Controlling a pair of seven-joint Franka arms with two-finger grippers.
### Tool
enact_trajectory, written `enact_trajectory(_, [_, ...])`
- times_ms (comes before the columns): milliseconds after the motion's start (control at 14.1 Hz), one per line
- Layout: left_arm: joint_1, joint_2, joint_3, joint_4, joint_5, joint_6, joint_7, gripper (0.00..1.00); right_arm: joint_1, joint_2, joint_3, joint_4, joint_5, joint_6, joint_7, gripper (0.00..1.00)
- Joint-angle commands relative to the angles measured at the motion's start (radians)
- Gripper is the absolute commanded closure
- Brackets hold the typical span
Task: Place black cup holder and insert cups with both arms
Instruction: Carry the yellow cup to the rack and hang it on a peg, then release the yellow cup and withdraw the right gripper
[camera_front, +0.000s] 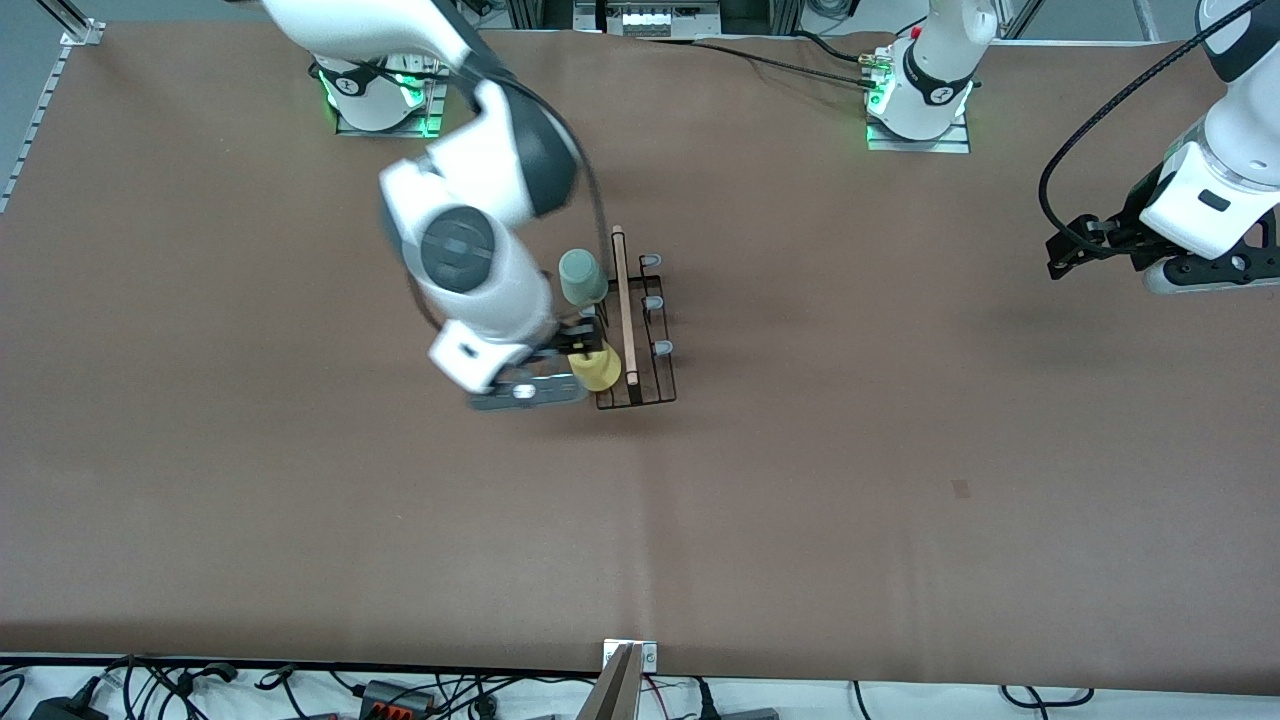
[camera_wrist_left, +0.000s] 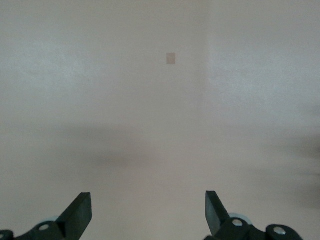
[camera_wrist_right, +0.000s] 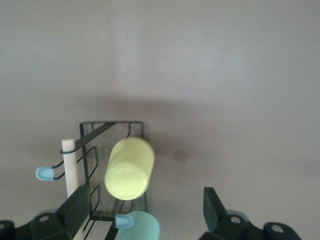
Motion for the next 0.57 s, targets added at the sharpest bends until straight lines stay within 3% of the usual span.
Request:
enact_trajectory(0, [0.014,-0.003,-0.007,0.015,-0.021,-0.012,0.023,0.0,-0.084,-0.068,-0.011,-0.022,-0.006,-0.03,-0.004,0.0])
enact_trajectory(285, [0.021,-0.003,0.003,0.013,-0.087,-0.059,0.024,0.0,-0.18,-0.121,-0.019,-0.022,-0.028,-0.085,-0.05,0.0])
enact_trajectory(498, [0.021,-0.005,-0.007,0.015,-0.087,-0.107,0.038,0.0,-0.23,-0.156,-0.079,-0.023,-0.022,-0.088,-0.098,0.0])
